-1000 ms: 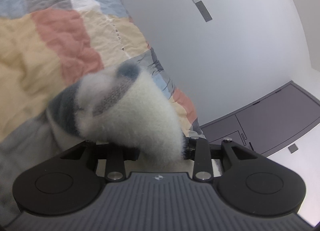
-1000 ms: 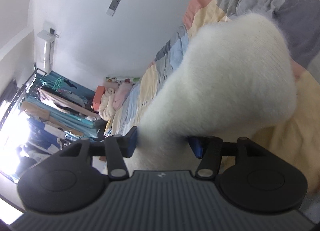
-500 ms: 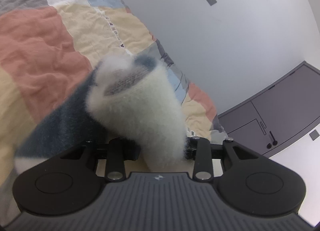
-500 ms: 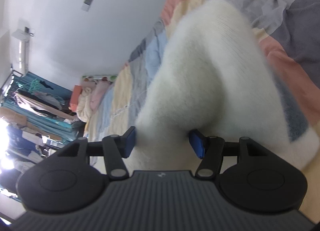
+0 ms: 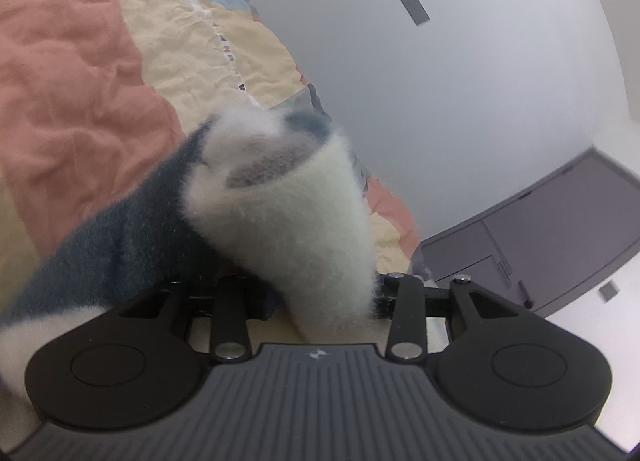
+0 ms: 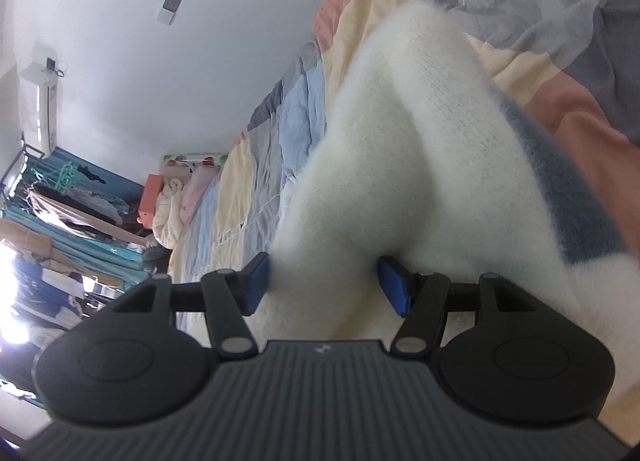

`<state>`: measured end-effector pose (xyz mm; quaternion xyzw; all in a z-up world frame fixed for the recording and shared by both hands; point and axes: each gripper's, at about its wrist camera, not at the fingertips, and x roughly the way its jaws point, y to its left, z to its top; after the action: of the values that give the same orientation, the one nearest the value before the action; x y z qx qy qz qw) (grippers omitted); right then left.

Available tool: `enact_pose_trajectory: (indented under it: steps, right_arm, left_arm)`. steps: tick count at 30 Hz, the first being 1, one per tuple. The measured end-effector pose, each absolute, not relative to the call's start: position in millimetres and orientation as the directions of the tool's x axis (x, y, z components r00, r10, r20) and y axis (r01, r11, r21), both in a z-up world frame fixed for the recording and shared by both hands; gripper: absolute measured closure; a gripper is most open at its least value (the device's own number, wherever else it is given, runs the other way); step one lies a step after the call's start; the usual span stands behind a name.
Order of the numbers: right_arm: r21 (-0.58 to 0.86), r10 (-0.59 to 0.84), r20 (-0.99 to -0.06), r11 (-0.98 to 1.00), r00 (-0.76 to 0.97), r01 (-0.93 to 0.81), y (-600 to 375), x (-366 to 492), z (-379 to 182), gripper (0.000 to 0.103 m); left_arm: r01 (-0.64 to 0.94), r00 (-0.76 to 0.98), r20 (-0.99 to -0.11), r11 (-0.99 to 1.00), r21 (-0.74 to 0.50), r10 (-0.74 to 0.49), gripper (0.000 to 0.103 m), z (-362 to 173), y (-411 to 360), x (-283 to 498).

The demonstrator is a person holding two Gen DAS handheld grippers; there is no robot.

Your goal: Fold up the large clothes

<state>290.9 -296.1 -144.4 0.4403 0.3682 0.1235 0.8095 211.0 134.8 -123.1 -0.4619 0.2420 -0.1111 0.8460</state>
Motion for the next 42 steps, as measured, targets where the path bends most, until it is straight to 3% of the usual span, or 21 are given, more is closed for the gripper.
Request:
enact_pose_trajectory:
  steps: [4,5,9,13,21,26,35,42]
  right_arm:
    - [0.792,0.513,-0.483,0.601,0.710,0.104,-295,276,-131,0.039]
    - [0.788,0.508,-0.479,0.609,0.717,0.095,-295,270,-127,0.039]
    - [0.760,0.491,-0.480,0.647,0.727,0.064,-295,249,-114,0.036]
    - [0.688,0.474,-0.489,0.725,0.732,-0.009,-284,236,-97,0.036]
    - [0.423,0.378,-0.591,0.897,0.713,-0.126,-241,267,-87,0.037]
    - [0.290,0.301,-0.635,0.947,0.711,-0.140,-230,292,-101,0.037]
    - [0.164,0.256,-0.656,0.967,0.710,-0.197,-220,323,-132,0.037]
    - [0.153,0.281,-0.640,0.959,0.715,-0.240,-222,335,-144,0.037]
  left_arm:
    - [-0.038,0.886,-0.262,0.501,-0.864,-0.383,0.033,-113,142,180]
    - [-0.038,0.893,-0.251,0.493,-0.869,-0.374,0.032,-111,145,170]
    - [-0.036,0.889,-0.270,0.531,-0.846,-0.370,0.032,-102,146,145]
    - [-0.008,0.856,-0.353,0.675,-0.738,-0.377,0.032,-88,124,150]
    - [0.034,0.822,-0.480,0.866,-0.499,-0.308,0.032,-85,72,205]
    - [0.014,0.824,-0.514,0.916,-0.400,-0.238,0.032,-95,69,234]
    - [0.038,0.815,-0.542,0.952,-0.303,-0.205,0.032,-121,66,271]
    - [0.046,0.826,-0.513,0.935,-0.352,-0.234,0.032,-128,74,277]
